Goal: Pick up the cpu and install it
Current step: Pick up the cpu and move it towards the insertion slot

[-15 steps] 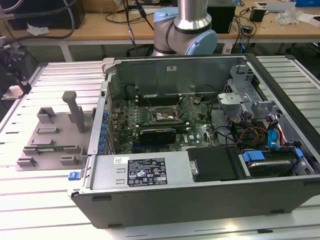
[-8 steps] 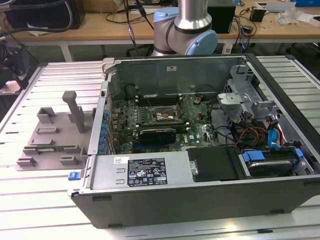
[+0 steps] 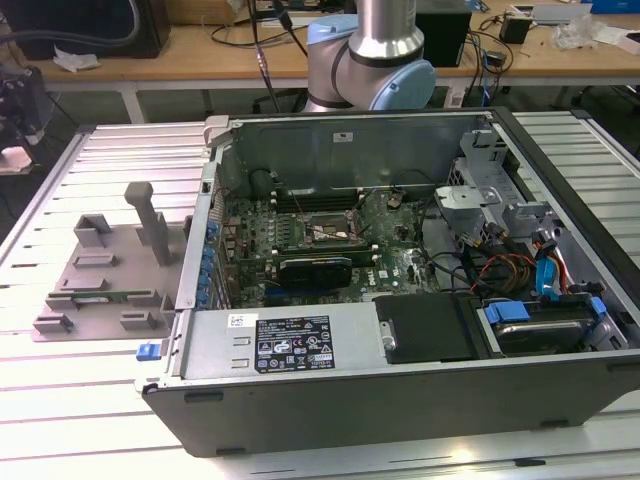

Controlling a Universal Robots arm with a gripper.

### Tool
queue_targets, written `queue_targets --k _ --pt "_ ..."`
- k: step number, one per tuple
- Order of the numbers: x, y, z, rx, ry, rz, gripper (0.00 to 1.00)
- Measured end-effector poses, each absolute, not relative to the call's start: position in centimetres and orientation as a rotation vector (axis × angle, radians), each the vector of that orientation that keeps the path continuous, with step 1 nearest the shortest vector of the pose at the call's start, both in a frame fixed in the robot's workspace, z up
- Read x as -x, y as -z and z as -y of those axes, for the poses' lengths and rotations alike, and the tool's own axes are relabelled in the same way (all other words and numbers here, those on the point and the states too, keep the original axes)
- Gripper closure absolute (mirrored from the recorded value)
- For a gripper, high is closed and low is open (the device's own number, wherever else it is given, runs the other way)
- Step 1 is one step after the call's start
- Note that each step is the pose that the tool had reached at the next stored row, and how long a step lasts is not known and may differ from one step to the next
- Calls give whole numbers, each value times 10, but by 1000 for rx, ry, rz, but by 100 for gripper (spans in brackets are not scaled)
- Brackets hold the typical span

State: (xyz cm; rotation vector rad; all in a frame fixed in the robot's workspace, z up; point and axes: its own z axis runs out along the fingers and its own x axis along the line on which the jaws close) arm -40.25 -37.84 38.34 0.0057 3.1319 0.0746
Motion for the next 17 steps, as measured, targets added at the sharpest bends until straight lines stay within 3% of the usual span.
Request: queue_targets --k 17 --pt "401 -406 378 -6 -75 -3132 45"
